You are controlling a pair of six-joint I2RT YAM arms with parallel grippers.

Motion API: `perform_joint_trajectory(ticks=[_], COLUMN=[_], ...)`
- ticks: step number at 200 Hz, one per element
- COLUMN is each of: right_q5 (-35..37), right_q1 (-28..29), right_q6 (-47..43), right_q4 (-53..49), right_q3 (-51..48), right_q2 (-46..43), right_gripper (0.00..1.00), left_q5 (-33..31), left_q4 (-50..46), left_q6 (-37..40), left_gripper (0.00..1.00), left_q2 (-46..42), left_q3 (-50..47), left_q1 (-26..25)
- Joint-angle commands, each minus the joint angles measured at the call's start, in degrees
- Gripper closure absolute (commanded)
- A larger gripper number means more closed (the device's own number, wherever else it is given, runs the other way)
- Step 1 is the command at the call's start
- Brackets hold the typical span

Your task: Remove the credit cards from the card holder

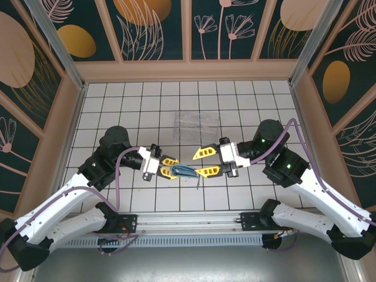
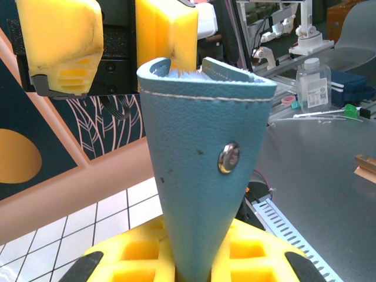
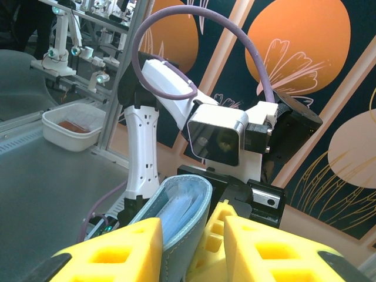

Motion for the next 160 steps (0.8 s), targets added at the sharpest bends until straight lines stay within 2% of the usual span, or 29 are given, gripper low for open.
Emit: perform_joint_trajectory(ticks=[1,50,82,110,160], right_q5=[-0.87,2.10,2.80,4.07,6.09], right_q1=[0.85,1.05,1.01,1.03,1.03], right_q6=[1.61,1.06,1.21,0.37,-0.32], right_q4=[1.92,1.20,0.46,-1.04,-5.66], right_q3=[0.51,0.35,0.26,-0.08,-0.60], right_q2=[0.24,0.08,0.52,0.42,1.15], right_gripper=[0.62,0.60,0.70,0.74,0.75], left_q5=[0.76,1.13,1.11,1.17,1.27], left_q4=[2.38,2.51,2.43,2.64,2.95], left_q6=[0.89,0.98,0.98,1.15,1.33], left_gripper=[1.00,1.00,1.00,1.00,1.00], left_q2=[-0.48,-0.73,-0.80,-1.17,-1.19], left_q3=[1.24,1.26,1.18,1.17,1.39], left_q1=[-0.13,-0.10,-0.15,-0.13,-0.15])
